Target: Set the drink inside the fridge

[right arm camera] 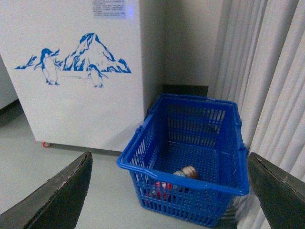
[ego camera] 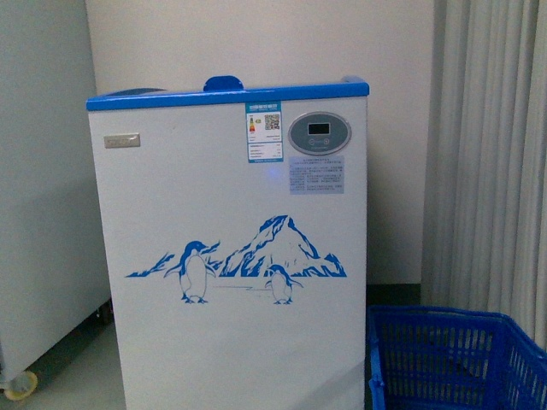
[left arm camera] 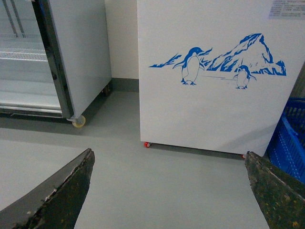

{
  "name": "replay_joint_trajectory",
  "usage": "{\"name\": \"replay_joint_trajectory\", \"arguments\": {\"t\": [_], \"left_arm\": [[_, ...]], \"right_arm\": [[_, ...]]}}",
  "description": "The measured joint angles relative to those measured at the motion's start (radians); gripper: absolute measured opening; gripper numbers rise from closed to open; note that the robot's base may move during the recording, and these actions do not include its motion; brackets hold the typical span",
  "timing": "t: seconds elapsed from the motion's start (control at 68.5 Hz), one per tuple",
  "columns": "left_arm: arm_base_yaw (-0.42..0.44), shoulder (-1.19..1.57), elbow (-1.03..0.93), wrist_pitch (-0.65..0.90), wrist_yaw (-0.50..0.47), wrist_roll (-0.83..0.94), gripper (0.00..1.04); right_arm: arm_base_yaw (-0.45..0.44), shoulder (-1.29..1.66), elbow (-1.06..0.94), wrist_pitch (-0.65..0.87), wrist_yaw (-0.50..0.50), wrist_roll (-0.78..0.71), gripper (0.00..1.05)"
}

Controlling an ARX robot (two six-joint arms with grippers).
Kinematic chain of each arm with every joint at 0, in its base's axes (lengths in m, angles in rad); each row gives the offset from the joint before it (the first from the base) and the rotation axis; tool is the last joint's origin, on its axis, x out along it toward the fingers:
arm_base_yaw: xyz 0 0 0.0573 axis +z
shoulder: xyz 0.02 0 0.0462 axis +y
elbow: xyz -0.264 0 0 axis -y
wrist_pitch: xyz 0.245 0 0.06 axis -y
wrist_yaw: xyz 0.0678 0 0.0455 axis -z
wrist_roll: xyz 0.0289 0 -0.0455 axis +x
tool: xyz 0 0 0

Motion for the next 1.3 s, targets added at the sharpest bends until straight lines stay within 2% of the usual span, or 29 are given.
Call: {"name": "replay_joint_trajectory", "arguments": {"t": [1.183, 1.241, 1.3], "left_arm": [[0.000, 0.000, 0.000, 0.000, 0.000, 0.000, 0.97], [0.000, 0.000, 0.000, 0.000, 0.000, 0.000, 0.97], [0.000, 0.000, 0.000, 0.000, 0.000, 0.000, 0.97]], "right_arm": [[0.001, 0.003, 0.001, -0.003, 0.008, 0.001, 0.97], [0.012, 0.122, 0.080, -0.194, 0.138, 0.109, 0.97], [-0.038, 0.311, 0.164, -0.330, 0.214, 0.209, 0.97]]}}
